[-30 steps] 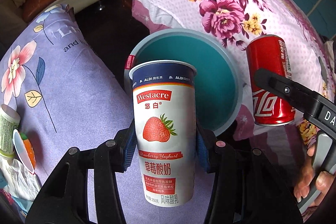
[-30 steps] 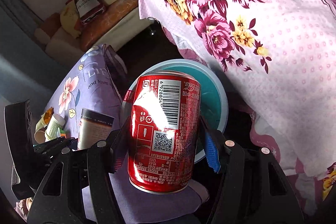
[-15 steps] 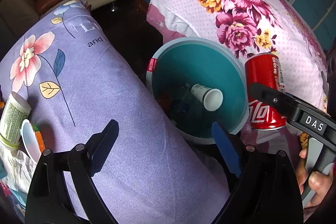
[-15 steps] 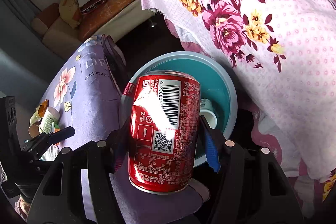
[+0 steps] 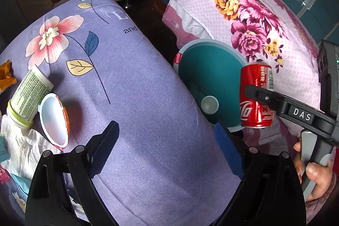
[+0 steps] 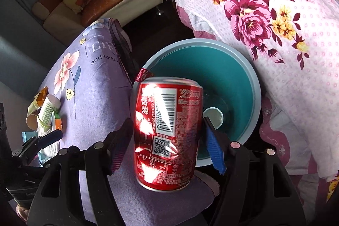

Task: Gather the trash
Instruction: 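Open the left tool to drop the yogurt cup while the right tool drops the cola can into the bin, then grasp the light blue snack pouch with the right tool, then grasp the white tissue with the left tool while the right tool lifts the blue pouch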

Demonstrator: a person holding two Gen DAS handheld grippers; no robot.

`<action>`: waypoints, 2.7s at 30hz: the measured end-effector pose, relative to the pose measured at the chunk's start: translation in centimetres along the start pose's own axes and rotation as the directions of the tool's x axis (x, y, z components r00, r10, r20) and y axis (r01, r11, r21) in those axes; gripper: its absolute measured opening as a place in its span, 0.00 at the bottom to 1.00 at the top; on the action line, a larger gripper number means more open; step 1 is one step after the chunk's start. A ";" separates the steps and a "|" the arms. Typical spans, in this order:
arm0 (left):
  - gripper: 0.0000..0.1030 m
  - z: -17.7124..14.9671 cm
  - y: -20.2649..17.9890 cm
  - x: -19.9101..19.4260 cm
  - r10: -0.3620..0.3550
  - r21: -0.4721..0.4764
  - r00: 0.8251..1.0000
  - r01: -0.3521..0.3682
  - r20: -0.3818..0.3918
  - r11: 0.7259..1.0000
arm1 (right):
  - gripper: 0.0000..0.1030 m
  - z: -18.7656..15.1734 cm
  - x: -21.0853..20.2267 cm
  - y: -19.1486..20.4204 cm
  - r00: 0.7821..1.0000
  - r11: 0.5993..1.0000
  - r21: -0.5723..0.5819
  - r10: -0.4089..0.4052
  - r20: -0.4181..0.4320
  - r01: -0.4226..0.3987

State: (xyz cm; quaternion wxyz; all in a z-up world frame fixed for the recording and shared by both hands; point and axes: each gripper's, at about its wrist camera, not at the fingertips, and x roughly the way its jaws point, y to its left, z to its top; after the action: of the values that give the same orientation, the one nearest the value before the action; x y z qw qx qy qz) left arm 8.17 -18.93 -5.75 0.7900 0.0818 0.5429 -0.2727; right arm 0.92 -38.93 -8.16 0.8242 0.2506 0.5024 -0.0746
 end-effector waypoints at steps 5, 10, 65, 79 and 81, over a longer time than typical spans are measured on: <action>0.89 -0.9 1.7 -1.5 0.008 -0.029 1.000 -0.008 0.019 1.000 | 0.69 -0.4 -0.4 1.8 1.000 1.000 -0.028 0.000 -0.007 0.000; 0.89 -2.2 4.1 -3.3 0.023 -0.075 0.999 -0.021 0.035 0.997 | 0.71 -1.0 -0.6 4.5 1.000 0.997 -0.076 0.010 -0.024 -0.012; 0.89 -19.3 28.8 -11.1 0.161 -0.551 0.986 -0.115 0.035 0.827 | 0.31 -15.3 6.8 33.7 0.945 0.673 -0.702 -0.016 -0.328 -0.232; 0.89 -15.1 22.3 -8.4 0.186 -0.386 0.982 -0.158 0.035 0.909 | 0.25 -10.2 3.4 26.2 0.960 0.828 -0.512 0.103 -0.261 -0.228; 0.90 -14.1 21.0 -7.8 0.220 -0.334 0.975 -0.193 0.044 0.923 | 0.25 -9.5 3.5 24.7 0.960 0.848 -0.481 0.106 -0.257 -0.223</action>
State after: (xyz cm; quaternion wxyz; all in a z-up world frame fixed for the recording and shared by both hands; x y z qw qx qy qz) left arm 5.55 7.29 -7.79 0.8383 -0.0051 0.5365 -0.0970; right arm 4.37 -12.48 -6.36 0.8031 0.0751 0.5692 0.1591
